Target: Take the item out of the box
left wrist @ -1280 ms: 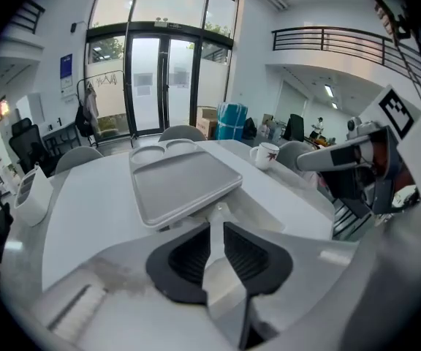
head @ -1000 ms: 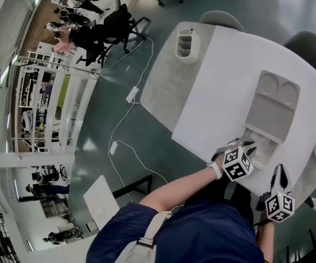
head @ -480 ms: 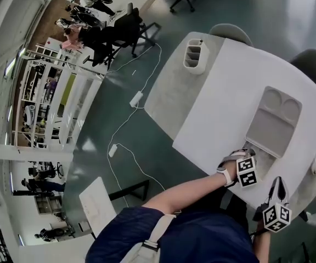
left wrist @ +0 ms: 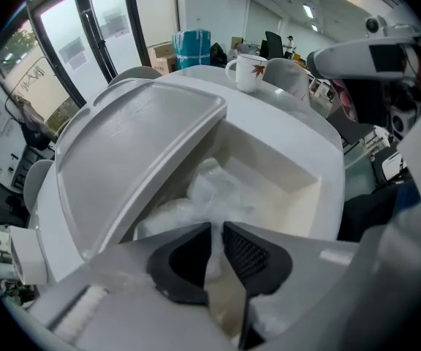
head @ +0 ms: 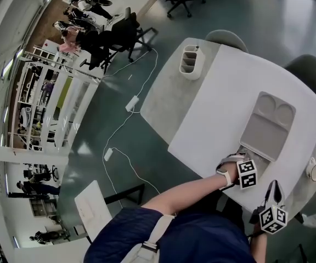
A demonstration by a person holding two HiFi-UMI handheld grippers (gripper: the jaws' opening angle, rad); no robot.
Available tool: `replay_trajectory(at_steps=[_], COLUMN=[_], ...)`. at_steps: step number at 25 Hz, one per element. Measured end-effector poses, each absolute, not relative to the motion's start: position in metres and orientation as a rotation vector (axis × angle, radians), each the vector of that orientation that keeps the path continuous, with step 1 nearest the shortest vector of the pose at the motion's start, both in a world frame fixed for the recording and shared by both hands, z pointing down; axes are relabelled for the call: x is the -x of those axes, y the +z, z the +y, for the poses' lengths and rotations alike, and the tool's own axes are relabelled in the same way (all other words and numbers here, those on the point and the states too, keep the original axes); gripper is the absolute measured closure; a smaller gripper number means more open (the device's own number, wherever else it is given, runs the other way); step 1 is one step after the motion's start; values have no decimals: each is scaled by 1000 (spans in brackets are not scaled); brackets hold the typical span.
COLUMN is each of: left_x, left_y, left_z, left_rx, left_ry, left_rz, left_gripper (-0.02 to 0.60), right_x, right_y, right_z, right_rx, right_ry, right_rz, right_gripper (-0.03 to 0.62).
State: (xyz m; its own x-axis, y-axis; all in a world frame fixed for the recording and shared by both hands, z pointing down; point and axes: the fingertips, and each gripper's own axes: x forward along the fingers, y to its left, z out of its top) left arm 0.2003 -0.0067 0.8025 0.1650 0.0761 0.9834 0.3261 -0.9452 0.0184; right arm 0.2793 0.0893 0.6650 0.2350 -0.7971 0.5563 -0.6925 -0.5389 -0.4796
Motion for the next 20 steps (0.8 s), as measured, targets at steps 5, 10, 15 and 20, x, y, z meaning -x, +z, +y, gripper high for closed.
replay_trajectory(at_steps=[5,10,15,20], left_x=[-200,-201,-193,-185], left_y=[798,798,793,786], left_z=[-4,-5,0,-1], left_rx=[2239,2273,2341,2397], left_ry=[-1833,-1794,-1797,-1771], left_rz=[-422,-427,-399,-337], left_gripper=[556,565,568,569], right_x=[-278,-280,-278,-275], right_y=[663,662,657,652], right_z=[93,95,97,96], right_rx=[2362,2370,2373,2373], right_ry=[-1208,-1203,-1189,-1174], right_rz=[1434,1443,1463,1483], right_gripper=[592,592,592,592])
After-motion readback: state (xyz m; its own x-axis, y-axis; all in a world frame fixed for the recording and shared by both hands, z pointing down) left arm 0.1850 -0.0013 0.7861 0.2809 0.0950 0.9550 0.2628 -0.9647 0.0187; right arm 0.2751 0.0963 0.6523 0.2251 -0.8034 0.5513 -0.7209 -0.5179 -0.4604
